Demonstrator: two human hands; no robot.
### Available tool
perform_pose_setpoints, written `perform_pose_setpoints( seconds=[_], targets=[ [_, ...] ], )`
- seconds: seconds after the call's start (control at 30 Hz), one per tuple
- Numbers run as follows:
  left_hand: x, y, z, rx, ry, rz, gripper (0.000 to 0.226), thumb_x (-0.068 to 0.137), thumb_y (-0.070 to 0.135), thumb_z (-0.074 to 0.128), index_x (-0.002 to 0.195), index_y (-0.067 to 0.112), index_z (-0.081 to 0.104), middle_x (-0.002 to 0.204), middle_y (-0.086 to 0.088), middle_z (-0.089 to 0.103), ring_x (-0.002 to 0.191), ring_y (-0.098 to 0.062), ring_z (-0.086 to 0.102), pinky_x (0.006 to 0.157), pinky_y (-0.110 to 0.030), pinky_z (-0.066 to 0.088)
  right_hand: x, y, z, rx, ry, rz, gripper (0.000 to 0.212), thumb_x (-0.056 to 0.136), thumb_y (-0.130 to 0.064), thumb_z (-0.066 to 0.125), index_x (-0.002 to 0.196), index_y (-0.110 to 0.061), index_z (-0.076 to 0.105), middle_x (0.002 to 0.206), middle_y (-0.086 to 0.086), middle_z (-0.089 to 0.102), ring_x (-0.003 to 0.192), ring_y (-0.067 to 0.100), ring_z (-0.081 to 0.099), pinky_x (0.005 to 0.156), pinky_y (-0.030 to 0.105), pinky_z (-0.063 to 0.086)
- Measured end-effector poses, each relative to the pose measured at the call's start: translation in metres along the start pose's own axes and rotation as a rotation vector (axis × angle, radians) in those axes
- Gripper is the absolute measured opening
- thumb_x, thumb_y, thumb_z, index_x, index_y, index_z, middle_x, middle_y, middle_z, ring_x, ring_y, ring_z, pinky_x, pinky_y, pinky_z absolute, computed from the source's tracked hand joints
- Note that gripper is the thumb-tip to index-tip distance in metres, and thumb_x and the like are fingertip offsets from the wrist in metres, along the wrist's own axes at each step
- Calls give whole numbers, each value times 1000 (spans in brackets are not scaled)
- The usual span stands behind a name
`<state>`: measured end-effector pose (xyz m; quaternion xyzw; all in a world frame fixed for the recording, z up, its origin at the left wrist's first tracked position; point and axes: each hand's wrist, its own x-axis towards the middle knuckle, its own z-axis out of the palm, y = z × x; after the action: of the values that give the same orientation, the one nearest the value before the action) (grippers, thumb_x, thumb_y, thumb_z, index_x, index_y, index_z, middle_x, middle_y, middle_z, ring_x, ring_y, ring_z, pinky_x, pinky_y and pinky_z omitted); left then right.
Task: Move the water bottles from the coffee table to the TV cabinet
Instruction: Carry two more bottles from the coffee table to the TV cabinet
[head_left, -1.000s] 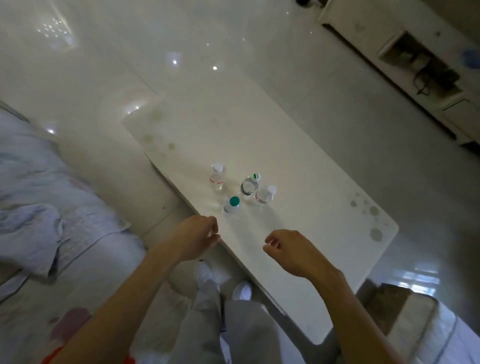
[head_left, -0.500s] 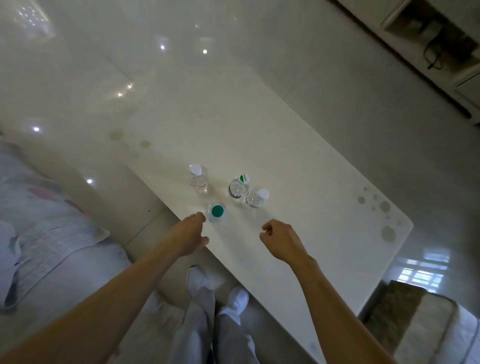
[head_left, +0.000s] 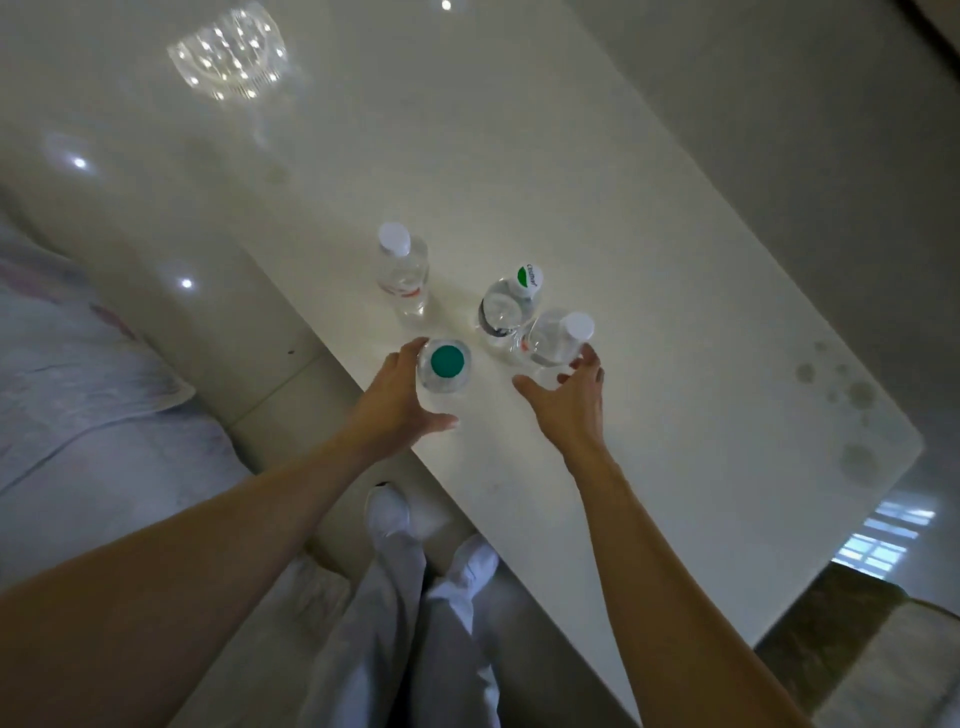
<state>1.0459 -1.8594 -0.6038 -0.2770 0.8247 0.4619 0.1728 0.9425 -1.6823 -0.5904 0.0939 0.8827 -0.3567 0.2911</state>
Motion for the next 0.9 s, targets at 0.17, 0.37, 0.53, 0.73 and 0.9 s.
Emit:
perform_pose_setpoints(
  seconds=[0.17,0.37,0.53,0.73,0.9],
  targets=[
    [17,-1,13,-23,125,70,95,62,31,87,139,18,34,134,-7,49,121,-23,48,94,-26,35,20,11,16,129,108,-34,101,68,-33,84,148,-21,23,139,1,37,125,24,46,104,45,44],
    [23,-1,25,-81,223,81,73,63,34,85,124,18,48,118,0,61,104,-15,55,81,-22,35,34,18,23,277,151,-70,83,68,-30,84,136,-27,36,125,-8,51,108,11,52,90,31,47],
    [6,10,27,-121,247,44,70,64,34,85,123,14,50,115,-1,64,99,-13,56,78,-20,36,24,15,20,245,208,-77,72,64,-38,85,118,-22,40,96,-17,51,94,13,55,82,29,48],
    [-46,30,20,-79,184,16,73,61,33,87,122,16,51,116,-2,64,104,-19,59,80,-21,39,-37,23,2,207,117,-51,73,65,-44,85,121,-23,42,106,-6,59,95,18,58,75,27,42],
    [-98,63,-3,19,97,43,79,57,40,87,124,19,51,117,2,64,105,-15,60,87,-23,46,-109,18,-43,240,69,-77,69,67,-39,85,122,-31,46,106,-8,61,94,16,58,72,22,43]
  ],
)
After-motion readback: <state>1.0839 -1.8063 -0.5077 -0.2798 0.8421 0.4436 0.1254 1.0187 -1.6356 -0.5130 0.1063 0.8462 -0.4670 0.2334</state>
